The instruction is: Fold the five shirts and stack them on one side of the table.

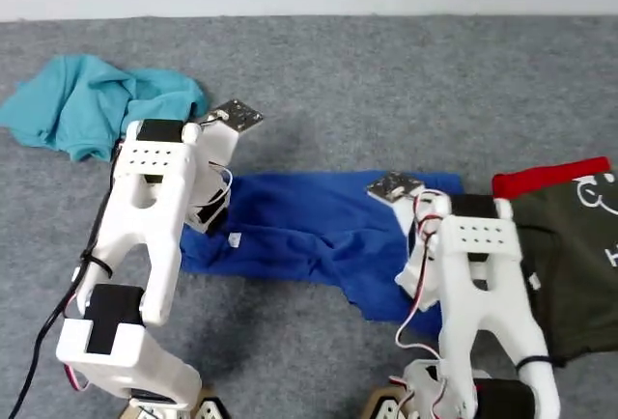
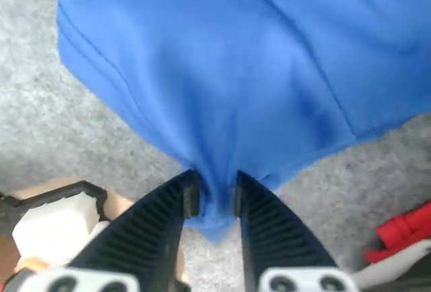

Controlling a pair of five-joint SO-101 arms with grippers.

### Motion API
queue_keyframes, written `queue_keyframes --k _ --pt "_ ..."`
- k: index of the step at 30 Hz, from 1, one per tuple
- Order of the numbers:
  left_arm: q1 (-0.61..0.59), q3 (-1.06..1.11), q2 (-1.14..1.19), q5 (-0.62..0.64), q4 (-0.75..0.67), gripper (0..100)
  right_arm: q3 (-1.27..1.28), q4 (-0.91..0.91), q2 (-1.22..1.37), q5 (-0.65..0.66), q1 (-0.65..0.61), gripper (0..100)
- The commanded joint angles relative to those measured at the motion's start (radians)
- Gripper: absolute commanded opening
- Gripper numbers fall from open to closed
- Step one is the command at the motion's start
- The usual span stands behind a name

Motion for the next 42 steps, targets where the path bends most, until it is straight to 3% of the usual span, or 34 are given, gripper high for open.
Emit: queue_keyframes --k 1,8,15,23,32,42 --pt "0.006 -0.031 -0.032 0.012 0.002 10 0.006 -0.045 -0.002 0.005 -0.035 5.9" --pt "0.008 0.008 -0.032 0.011 0.000 10 0.048 -0.101 -0.010 0.005 -0.071 4.4" --pt "0.044 0.015 -0.041 0.006 0.052 14 0.046 -0.076 -0.012 0.005 -0.073 24.3" --pt "0.031 0.031 -0.003 -0.075 0.026 14 0.046 -0.068 -0.012 0.011 -0.073 20.2" --pt "-0.035 0.027 0.183 -0.074 -0.078 14 0.046 -0.068 -0.012 0.011 -0.073 20.2" --pt "-0.032 0.027 0.198 -0.130 -0.110 1 0.048 -0.068 -0.012 0.009 -0.073 20.2"
